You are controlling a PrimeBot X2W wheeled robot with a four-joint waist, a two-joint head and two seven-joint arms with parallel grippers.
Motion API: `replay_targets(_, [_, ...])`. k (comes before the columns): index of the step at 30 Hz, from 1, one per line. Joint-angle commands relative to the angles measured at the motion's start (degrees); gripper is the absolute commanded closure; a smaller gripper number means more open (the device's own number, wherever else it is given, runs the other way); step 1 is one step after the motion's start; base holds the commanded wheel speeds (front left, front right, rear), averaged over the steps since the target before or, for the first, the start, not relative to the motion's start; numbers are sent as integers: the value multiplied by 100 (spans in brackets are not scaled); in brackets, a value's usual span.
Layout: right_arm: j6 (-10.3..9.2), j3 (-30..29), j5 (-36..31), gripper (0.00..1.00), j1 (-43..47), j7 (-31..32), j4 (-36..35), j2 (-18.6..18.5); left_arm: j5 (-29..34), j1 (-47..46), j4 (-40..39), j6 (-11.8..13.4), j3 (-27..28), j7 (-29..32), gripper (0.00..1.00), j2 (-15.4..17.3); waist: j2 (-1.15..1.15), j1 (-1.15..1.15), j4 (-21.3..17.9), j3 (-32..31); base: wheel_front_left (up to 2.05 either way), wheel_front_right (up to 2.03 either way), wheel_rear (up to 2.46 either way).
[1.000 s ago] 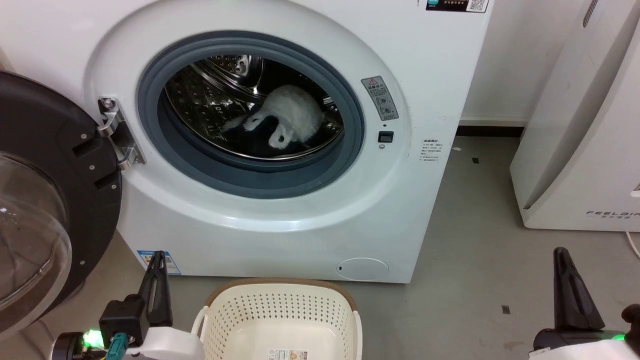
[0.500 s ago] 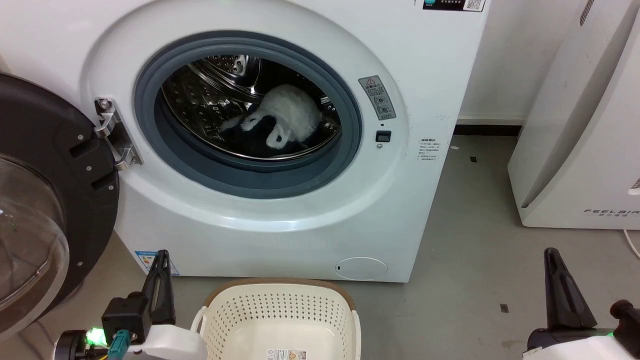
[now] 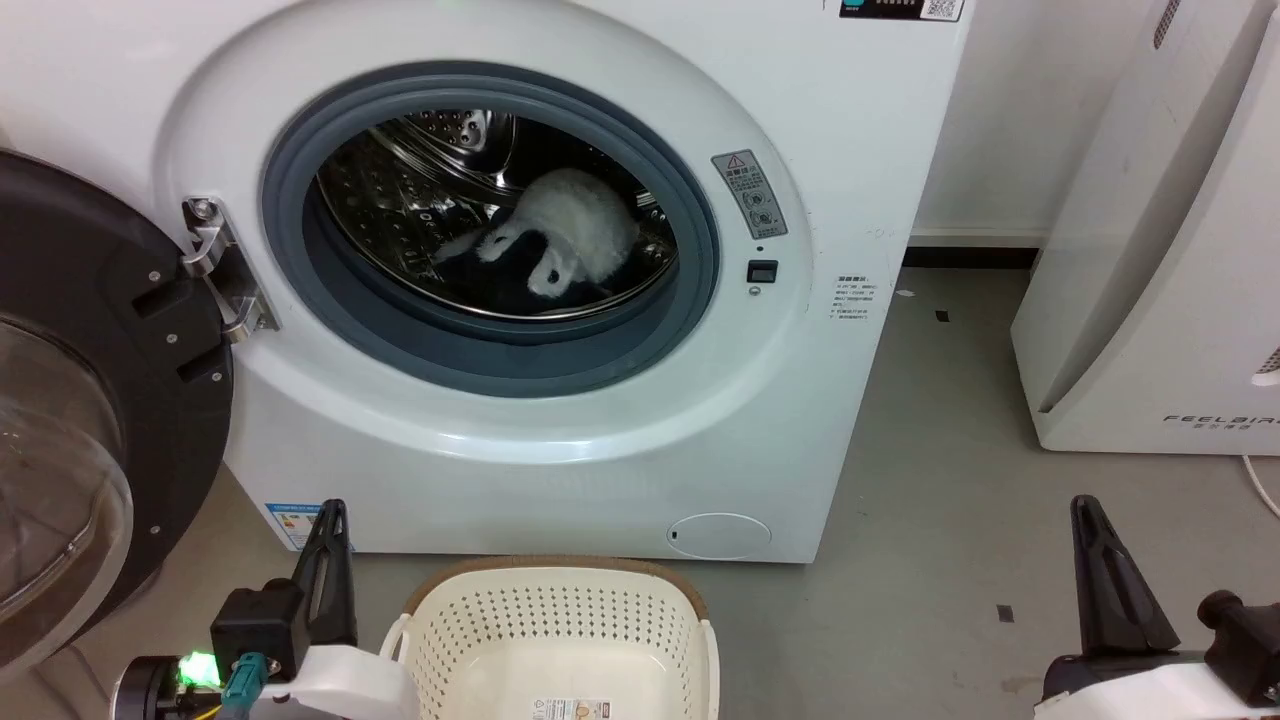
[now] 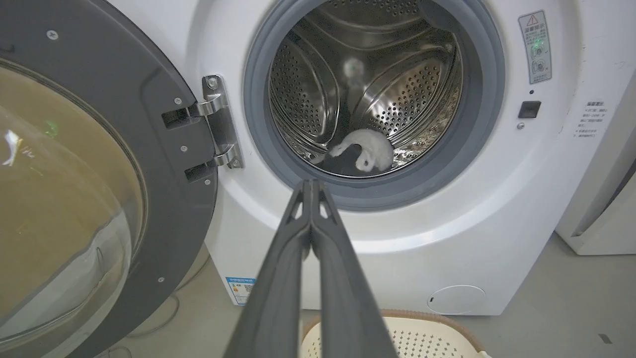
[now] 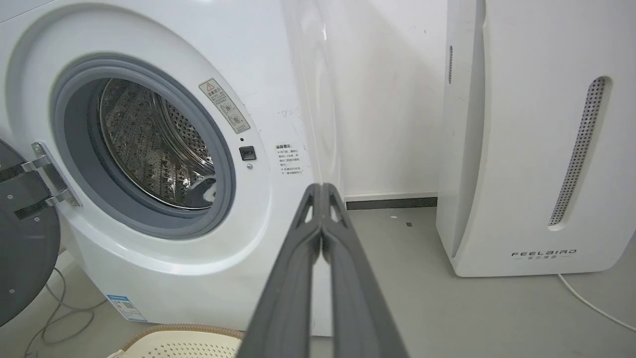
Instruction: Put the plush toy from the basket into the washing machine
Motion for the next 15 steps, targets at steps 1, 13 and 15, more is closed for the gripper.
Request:
replay_targets(1, [-2,27,-78,100,-88,28,20,-3,44,-9,-54,-42,-4,37,100,-34,0,0,-4,1,0,0,0])
replay_targets(13, [-2,106,-290,100,-151,205,42,-4,76,-13,-139,-95,-21,213,100,-82,0,0,-40,11,0,0,0])
replay_targets(15, [-2,116,-318,100,-160,228,45,-4,80,-13,-150,-102,-23,236,100,-89,0,0,-45,13,0,0,0])
